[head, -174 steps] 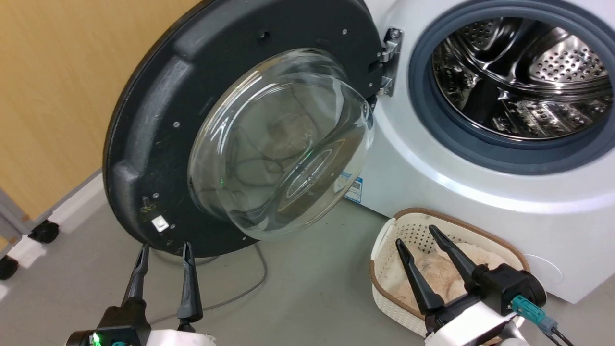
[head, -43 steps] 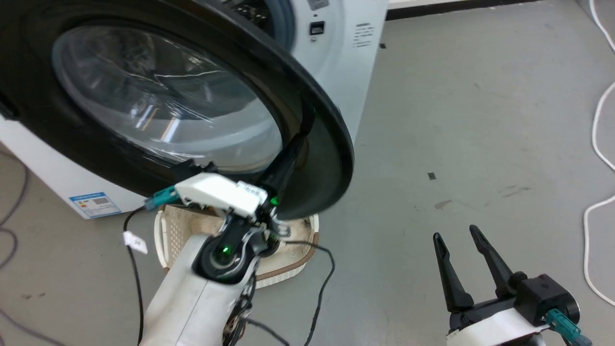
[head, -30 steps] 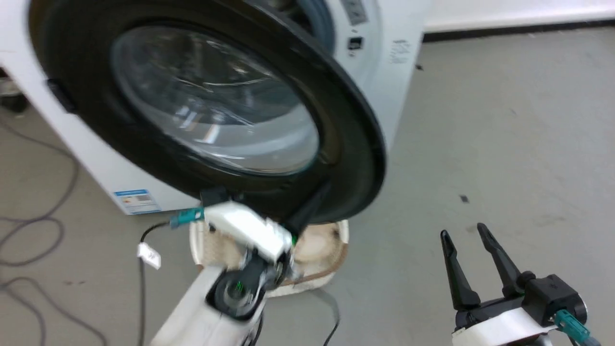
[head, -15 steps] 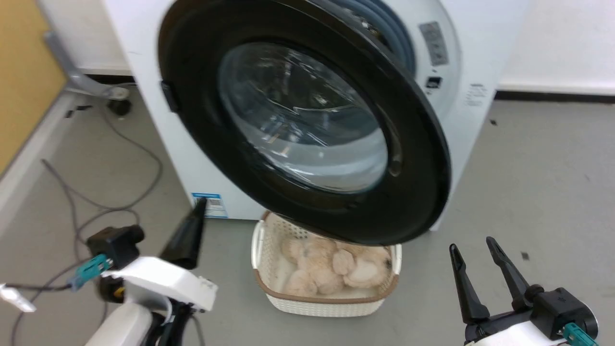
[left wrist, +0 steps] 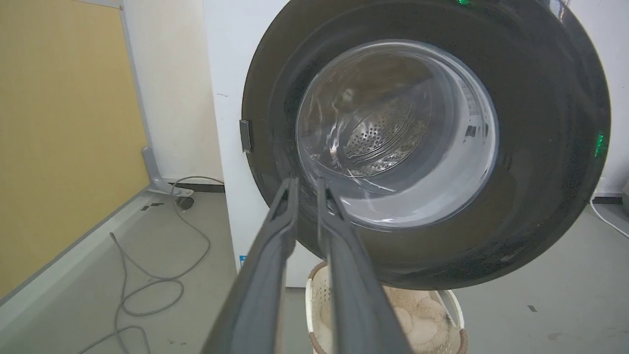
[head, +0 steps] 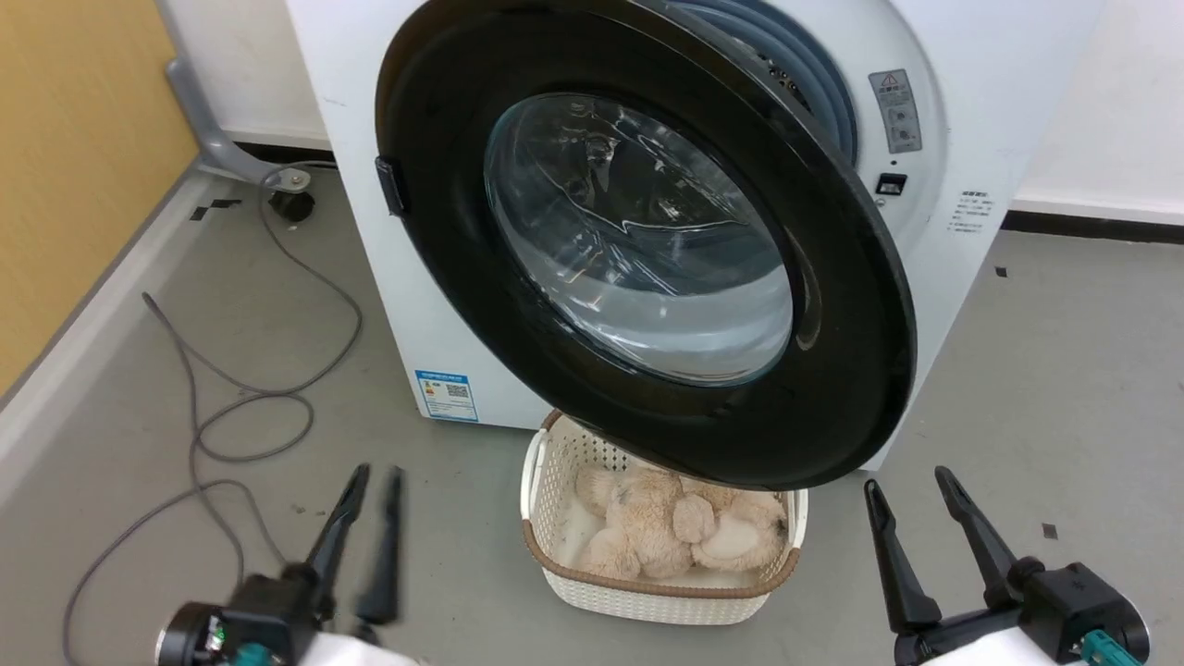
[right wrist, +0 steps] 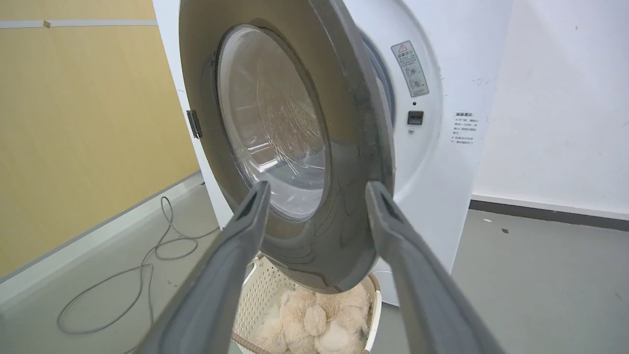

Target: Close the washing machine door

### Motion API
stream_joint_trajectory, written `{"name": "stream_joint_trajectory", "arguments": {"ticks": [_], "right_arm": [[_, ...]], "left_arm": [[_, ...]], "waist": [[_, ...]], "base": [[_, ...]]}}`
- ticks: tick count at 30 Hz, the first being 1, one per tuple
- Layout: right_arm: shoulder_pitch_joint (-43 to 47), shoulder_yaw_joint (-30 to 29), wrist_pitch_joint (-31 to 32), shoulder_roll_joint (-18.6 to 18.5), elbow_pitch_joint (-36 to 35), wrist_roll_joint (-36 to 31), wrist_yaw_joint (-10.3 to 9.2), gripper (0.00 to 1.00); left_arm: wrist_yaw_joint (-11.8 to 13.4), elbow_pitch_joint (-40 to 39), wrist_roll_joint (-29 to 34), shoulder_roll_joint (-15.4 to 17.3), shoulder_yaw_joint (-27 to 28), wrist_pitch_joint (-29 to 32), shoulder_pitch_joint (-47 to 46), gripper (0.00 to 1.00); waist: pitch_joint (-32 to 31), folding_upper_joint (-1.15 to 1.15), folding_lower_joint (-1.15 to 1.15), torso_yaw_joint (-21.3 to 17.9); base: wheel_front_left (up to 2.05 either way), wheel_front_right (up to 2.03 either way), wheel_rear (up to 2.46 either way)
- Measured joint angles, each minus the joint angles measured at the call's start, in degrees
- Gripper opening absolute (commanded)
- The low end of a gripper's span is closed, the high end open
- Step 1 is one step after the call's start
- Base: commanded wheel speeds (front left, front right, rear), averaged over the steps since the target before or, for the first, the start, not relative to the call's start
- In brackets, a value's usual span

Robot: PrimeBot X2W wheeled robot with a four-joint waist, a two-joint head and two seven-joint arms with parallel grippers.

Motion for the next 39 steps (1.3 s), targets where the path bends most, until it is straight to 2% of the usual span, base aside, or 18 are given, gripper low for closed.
{"name": "stream_joint_trajectory", "arguments": {"ticks": [3,7,8,9,10,13,17,20,25,30,35,39], "right_arm": [[0.36,-0.12,0.0,0.21,0.21,-0.07,0.0,1.0],[0.37,-0.22,0.0,0.59,0.29,-0.02,0.0,1.0],[0.37,-0.04,0.0,0.67,0.34,0.03,0.0,0.69],[0.37,0.23,0.01,0.68,0.41,0.09,0.0,0.08],[0.35,0.69,0.01,0.63,0.41,0.12,0.0,0.0],[0.01,1.9,0.33,0.23,0.33,0.41,0.0,0.0],[-3.54,3.88,1.65,-2.08,0.1,1.08,0.0,0.0],[-7.89,5.25,3.21,-3.61,0.08,4.24,0.0,0.0],[-14.82,6.12,6.51,-9.07,3.12,8.65,0.01,0.0],[-21.49,4.25,8.12,-14.12,7.1,11.51,0.07,0.0],[-27.81,1.03,10.12,-16.24,11.47,15.72,0.18,0.0],[-34.21,0.16,11.96,-19.34,15.23,17.38,0.11,0.0]], "left_arm": [[-0.1,-0.1,2.7,-1.29,0.08,0.0,1.2,1.0],[-1.53,-0.15,4.07,-3.23,0.7,0.0,1.96,1.0],[-1.98,-0.09,4.38,-3.5,0.81,0.0,2.0,1.0],[-2.37,0.0,4.72,-3.72,0.98,0.0,2.02,1.0],[-2.74,0.09,4.95,-3.96,1.18,0.0,2.02,1.0],[-3.99,0.36,5.72,-5.06,1.57,0.0,1.93,1.0],[-5.12,0.45,6.62,-6.56,2.01,0.0,0.99,1.0],[-5.84,0.25,6.93,-7.57,2.8,0.0,-0.34,1.0],[-7.21,0.27,8.05,-9.11,3.82,0.0,-1.92,1.0],[-8.67,0.4,8.82,-10.57,4.69,0.0,-3.67,1.0],[-9.42,0.36,9.21,-11.8,5.44,0.0,-5.13,1.0],[-10.01,0.32,9.65,-12.5,5.5,0.0,-6.43,1.0]], "waist": [[0.04,0.0,0.0,0.28],[0.21,0.0,0.0,0.78],[0.28,0.0,0.0,0.94],[0.37,0.0,0.0,1.11],[0.54,0.0,0.0,1.28],[1.46,0.0,0.0,1.89],[3.43,0.0,0.0,2.9],[5.47,0.0,0.01,3.66],[9.03,0.0,0.01,5.16],[12.37,0.0,0.01,6.75],[15.3,0.0,0.01,8.17],[17.57,0.0,0.01,9.01]], "base": [[0.0,0.0,0.0],[0.0,0.0,0.0],[0.0,0.0,0.0],[0.0,0.0,0.0],[0.0,0.0,0.0],[0.0,0.0,0.0],[0.0,0.0,0.0],[0.0,0.0,0.0],[0.0,0.0,0.0],[0.0,0.0,0.0],[0.0,0.0,0.0],[0.0,0.0,0.0]]}}
